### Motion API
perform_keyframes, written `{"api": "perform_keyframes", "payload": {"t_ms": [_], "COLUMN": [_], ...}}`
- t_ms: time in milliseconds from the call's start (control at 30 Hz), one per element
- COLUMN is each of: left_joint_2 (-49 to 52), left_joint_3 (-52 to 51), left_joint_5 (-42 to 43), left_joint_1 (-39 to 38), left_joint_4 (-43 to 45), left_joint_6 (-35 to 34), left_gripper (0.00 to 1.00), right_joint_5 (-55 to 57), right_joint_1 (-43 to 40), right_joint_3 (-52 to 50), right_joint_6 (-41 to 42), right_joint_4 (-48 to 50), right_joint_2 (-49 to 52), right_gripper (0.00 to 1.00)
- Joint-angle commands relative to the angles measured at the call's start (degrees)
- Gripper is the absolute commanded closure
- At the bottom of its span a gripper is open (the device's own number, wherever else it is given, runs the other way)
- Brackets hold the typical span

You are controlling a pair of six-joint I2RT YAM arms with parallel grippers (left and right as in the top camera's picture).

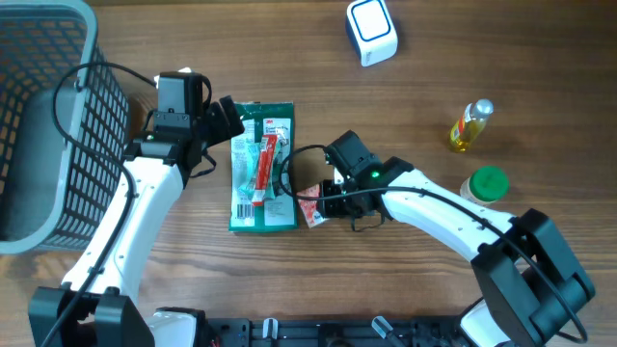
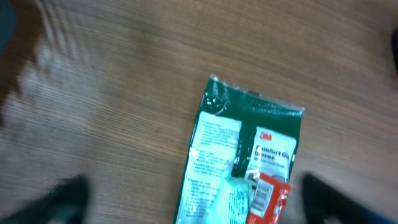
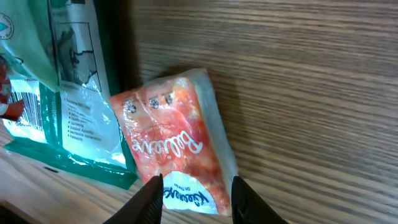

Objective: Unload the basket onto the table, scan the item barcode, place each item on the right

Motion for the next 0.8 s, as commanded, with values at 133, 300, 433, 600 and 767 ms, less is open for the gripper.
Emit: {"api": "perform_keyframes", "payload": {"t_ms": [133,300,433,600,767], "left_joint_2": [-0.44,-0.44,-0.42,-0.42,0.02], "left_joint_3": [0.66,0.66,0.66,0.61,-0.98], "left_joint_5": [18.4,22.84,22.1,13.81,13.75], "left_joint_1": [0.09,-3.3,-8.63,-14.82,-18.21], "left_joint_4": [-0.66,-3.41,-5.05,-10.43,-13.2], "left_joint_6": [0.44,-0.2,-0.22,-2.82,-4.55], "left_gripper": [0.96,0.96,0.96,0.96,0.96], "right_joint_5": [0.9,0.9,0.87,0.87,-1.14], "right_joint_1": [0.24,0.24,0.24,0.24,0.24], "right_joint_3": [-0.24,-0.24,-0.24,-0.24,-0.24], "right_joint_6": [0.81,0.87,0.85,0.83,0.87], "right_joint_4": [0.39,0.52,0.52,0.37,0.48], "right_joint_2": [0.33,0.33,0.33,0.33,0.33], "right_gripper": [0.64,0.64,0.64,0.64,0.64]}}
